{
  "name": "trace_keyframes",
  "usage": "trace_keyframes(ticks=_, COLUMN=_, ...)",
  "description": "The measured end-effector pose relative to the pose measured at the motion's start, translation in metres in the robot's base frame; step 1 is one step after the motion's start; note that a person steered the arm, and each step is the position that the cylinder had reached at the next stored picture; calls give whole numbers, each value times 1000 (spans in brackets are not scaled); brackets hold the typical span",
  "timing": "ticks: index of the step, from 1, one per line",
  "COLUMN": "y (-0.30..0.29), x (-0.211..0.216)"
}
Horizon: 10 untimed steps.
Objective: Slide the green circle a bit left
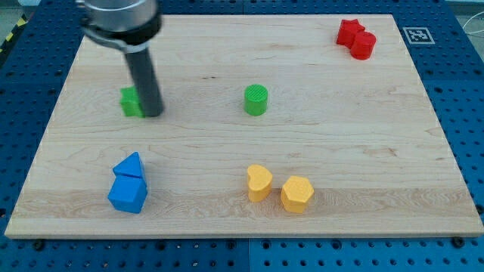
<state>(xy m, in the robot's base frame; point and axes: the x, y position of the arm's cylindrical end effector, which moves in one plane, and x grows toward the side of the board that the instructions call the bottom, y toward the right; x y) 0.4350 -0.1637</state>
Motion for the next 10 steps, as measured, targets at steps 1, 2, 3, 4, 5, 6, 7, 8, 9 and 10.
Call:
trace_keyframes(ticks=1, y=-27, x=-3)
trace_keyframes(ticks=2, y=10, x=-6)
trace_keyframes(ticks=3, y=60, x=3)
trace_keyframes(ticks=4, y=111, x=-51)
trace_keyframes(ticks=5, y=165, x=-85)
trace_keyframes(ticks=6, y=220, x=-63)
trace_keyframes(ticks=7, y=248, x=-15)
trace_keyframes(ticks=8, y=206, x=-16)
trace_keyframes(ticks=9, y=157, x=-32)
trace_keyframes(ticks=10, y=159, x=-27)
